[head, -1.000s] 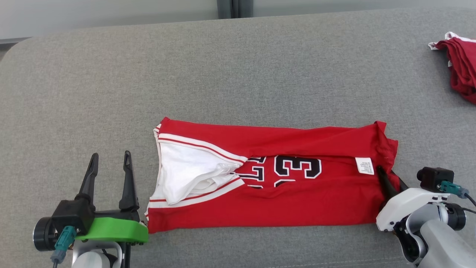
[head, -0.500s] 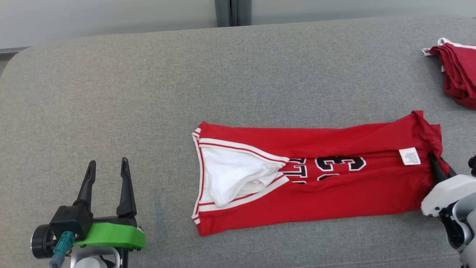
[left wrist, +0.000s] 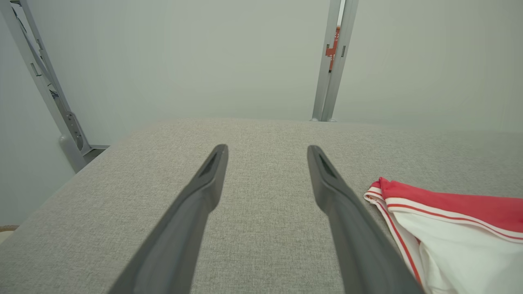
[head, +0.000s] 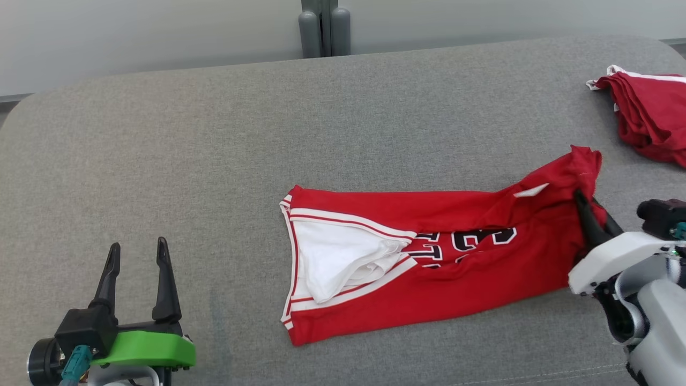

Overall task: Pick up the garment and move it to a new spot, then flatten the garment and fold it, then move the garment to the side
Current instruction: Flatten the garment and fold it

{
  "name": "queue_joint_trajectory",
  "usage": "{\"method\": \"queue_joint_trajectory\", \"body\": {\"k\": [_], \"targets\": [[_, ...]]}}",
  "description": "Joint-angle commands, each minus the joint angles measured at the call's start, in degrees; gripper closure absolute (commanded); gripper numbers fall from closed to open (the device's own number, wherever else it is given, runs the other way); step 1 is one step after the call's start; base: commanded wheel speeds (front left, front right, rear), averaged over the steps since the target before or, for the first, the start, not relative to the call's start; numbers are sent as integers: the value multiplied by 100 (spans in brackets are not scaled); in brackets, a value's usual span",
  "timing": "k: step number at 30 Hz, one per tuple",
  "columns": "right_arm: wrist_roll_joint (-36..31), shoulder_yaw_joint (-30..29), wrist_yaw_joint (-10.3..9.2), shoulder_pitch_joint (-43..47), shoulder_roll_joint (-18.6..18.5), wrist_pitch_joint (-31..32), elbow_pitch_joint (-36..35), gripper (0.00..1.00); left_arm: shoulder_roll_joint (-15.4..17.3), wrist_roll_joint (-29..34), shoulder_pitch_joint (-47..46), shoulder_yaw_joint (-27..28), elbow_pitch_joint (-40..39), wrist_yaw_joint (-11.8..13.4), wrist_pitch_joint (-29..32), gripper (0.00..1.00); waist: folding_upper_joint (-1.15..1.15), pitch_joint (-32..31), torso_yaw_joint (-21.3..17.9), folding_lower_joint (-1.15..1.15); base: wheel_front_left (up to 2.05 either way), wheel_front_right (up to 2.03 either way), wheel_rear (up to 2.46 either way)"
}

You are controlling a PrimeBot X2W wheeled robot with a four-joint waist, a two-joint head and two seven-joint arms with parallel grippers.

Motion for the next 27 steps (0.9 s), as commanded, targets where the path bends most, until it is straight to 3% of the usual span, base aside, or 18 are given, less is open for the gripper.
{"method": "queue_joint_trajectory", "body": {"k": [1,11,18,27], "targets": [[-12,50,-4,95,123,90,-209,100,4,62,90,32,-18,-15,1,0,0,-30,20,0,0,0,0],[-54,534,-2,125,1056,852,-1460,100,-5,25,53,-7,8,-19,1,0,0,-1,255,0,0,0,0],[-272,896,-1,-150,1743,1065,-1415,100,-4,-105,-147,-243,68,35,1,0,0,144,581,0,0,0,0],[-51,1558,-1,-450,2064,1034,-930,100,-4,-211,-269,-464,146,106,1,0,0,297,871,0,0,0,0]]}}
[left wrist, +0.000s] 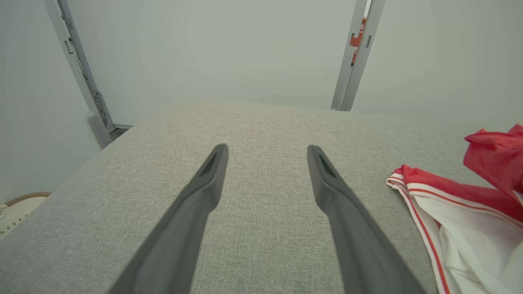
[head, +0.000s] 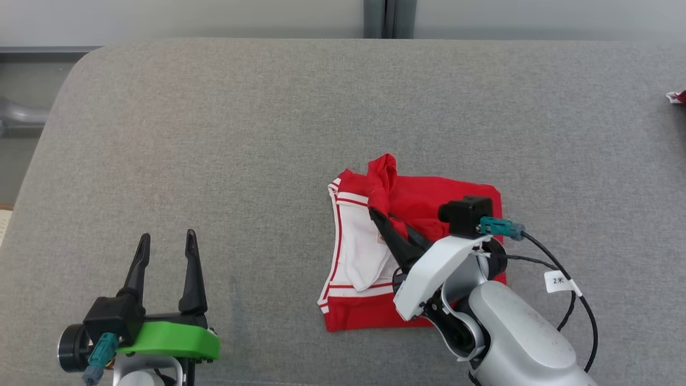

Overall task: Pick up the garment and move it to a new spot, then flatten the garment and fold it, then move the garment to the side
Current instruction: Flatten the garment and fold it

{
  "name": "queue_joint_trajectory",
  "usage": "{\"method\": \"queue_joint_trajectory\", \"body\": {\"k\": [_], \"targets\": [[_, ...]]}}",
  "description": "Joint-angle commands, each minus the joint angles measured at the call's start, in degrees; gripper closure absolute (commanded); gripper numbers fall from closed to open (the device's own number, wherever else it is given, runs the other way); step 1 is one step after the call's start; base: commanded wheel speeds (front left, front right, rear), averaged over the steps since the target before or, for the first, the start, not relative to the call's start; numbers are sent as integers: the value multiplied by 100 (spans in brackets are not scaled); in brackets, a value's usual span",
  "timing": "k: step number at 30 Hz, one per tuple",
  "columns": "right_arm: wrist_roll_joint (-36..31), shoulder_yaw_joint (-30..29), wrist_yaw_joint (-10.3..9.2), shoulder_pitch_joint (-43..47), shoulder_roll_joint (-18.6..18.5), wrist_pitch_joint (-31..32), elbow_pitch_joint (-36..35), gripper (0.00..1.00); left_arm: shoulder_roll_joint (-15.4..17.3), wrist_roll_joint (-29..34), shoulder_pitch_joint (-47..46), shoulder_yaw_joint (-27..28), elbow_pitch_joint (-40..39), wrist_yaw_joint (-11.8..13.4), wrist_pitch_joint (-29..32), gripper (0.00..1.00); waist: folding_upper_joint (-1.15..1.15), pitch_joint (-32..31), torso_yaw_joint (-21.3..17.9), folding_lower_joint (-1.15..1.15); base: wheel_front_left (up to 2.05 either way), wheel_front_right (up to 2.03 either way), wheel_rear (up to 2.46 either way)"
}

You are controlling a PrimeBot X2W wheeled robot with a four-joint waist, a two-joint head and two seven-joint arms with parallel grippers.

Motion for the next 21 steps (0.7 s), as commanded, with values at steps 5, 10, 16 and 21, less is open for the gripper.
{"method": "queue_joint_trajectory", "body": {"k": [5,10,16,21], "targets": [[391,380,2,-198,5,-268,306,100,7,-92,-134,-71,24,72,1,0,0,106,126,0,0,0,0],[546,662,2,-380,5,-551,623,0,7,-107,-158,-121,69,94,1,0,0,88,68,0,0,0,0],[142,486,2,-550,-98,-1087,732,0,8,-14,-72,-61,108,54,1,0,0,-109,-148,0,0,0,0],[-12,10,2,-324,-526,-1304,433,0,8,63,68,53,106,15,1,0,0,-288,-362,0,0,0,0]]}}
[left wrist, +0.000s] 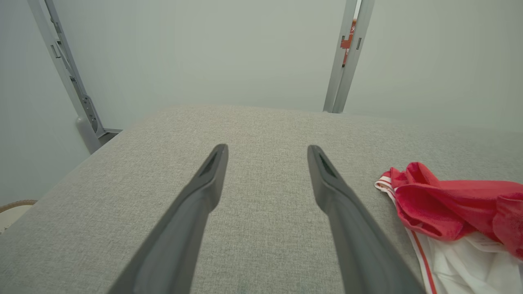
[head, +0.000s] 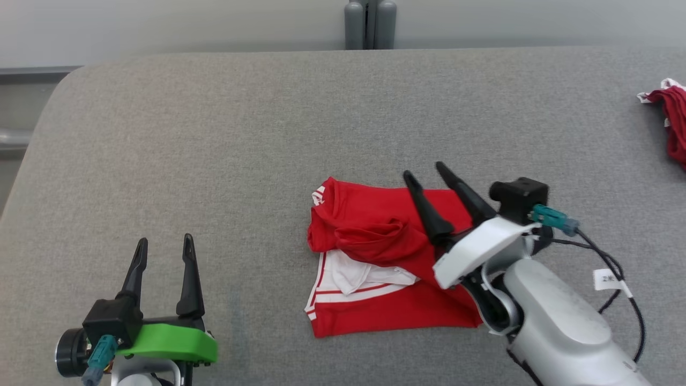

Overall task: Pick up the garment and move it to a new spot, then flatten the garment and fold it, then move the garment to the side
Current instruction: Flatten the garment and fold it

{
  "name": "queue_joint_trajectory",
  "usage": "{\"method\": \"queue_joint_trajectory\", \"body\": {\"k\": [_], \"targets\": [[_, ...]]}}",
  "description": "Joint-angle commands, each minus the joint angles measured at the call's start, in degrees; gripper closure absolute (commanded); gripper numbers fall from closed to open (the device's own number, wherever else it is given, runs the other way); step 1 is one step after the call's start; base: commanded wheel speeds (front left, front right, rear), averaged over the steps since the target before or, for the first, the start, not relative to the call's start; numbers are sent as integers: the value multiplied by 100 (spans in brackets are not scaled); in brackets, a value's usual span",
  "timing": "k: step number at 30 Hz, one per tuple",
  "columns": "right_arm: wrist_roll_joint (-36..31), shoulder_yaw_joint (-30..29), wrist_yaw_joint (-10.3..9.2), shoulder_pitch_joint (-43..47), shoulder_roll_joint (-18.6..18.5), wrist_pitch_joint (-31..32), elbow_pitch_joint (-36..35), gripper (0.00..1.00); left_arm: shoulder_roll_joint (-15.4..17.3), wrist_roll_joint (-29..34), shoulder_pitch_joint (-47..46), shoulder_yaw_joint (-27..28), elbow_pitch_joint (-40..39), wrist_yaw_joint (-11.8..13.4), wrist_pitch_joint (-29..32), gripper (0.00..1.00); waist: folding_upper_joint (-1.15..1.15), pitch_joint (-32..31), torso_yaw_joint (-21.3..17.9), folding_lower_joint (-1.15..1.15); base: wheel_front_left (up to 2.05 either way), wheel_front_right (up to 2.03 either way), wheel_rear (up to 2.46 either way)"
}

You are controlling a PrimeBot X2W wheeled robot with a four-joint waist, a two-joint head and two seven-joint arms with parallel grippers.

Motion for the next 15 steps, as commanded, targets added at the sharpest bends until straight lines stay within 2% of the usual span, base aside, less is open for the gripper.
{"method": "queue_joint_trajectory", "body": {"k": [1,5,9,15], "targets": [[-90,-139,2,174,-128,-63,-122,0,9,48,109,35,-17,-14,1,0,0,-163,-178,0,0,0,0],[-266,-665,2,576,-472,-144,-539,0,10,103,190,103,-46,-43,1,0,0,-265,-316,0,0,0,0],[-500,-1212,2,1093,-657,-181,-1026,0,9,137,264,167,-72,-64,0,0,0,-332,-420,0,0,0,0],[-787,-1943,2,1941,-562,-195,-1634,0,10,153,354,200,-95,-78,1,0,0,-391,-512,0,0,0,0]]}}
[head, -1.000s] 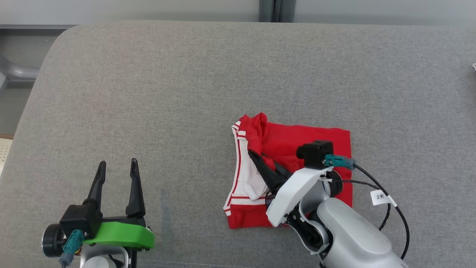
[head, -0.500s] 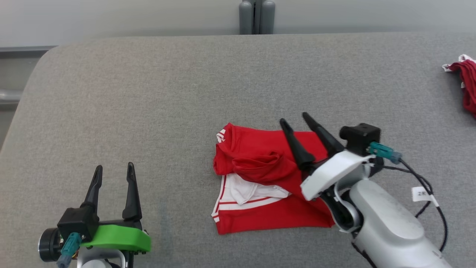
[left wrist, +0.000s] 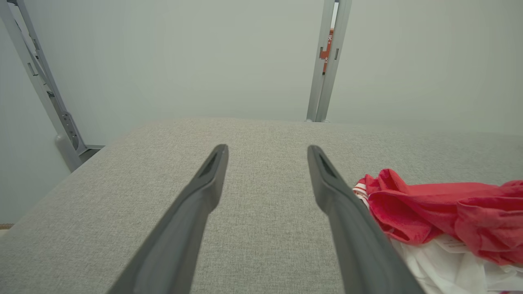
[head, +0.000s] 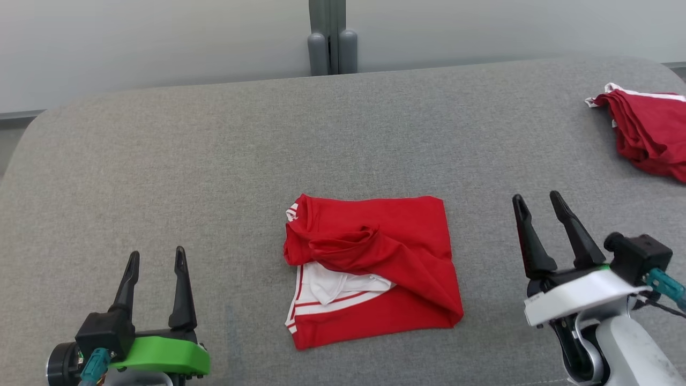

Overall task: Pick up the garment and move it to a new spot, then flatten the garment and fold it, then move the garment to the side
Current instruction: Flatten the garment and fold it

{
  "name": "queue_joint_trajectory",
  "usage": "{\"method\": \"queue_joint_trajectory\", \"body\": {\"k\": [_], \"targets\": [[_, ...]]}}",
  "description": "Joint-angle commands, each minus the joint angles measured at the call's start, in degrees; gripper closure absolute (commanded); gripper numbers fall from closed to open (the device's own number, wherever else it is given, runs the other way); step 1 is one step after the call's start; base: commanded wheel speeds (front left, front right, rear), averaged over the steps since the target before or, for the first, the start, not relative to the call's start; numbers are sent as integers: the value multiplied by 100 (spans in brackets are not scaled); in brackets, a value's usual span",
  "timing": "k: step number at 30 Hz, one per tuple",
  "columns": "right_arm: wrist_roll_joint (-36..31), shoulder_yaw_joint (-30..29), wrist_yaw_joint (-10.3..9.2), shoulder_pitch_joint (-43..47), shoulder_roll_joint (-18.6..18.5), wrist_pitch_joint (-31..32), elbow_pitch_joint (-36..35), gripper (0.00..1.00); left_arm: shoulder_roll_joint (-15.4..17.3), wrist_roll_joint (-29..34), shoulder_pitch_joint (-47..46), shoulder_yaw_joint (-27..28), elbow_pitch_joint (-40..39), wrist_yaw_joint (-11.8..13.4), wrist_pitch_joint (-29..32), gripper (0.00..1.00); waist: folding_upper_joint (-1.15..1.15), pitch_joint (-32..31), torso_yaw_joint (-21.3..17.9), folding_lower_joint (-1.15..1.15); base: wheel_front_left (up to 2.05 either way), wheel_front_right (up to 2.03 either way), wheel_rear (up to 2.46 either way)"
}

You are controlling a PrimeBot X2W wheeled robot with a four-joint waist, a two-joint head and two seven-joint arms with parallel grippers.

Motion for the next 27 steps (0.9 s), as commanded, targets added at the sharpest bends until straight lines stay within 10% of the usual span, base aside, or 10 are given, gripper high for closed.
{"method": "queue_joint_trajectory", "body": {"k": [1,13,27], "targets": [[-70,-119,2,173,38,-18,-116,0,12,44,116,17,-4,-16,1,0,0,-37,-38,0,0,0,0],[-380,-252,2,654,311,16,-501,0,12,69,108,3,19,-58,1,0,0,-90,-51,0,0,0,0],[-134,1183,2,-588,231,578,137,0,11,-44,-87,-126,39,-4,1,0,0,78,311,0,0,0,0]]}}
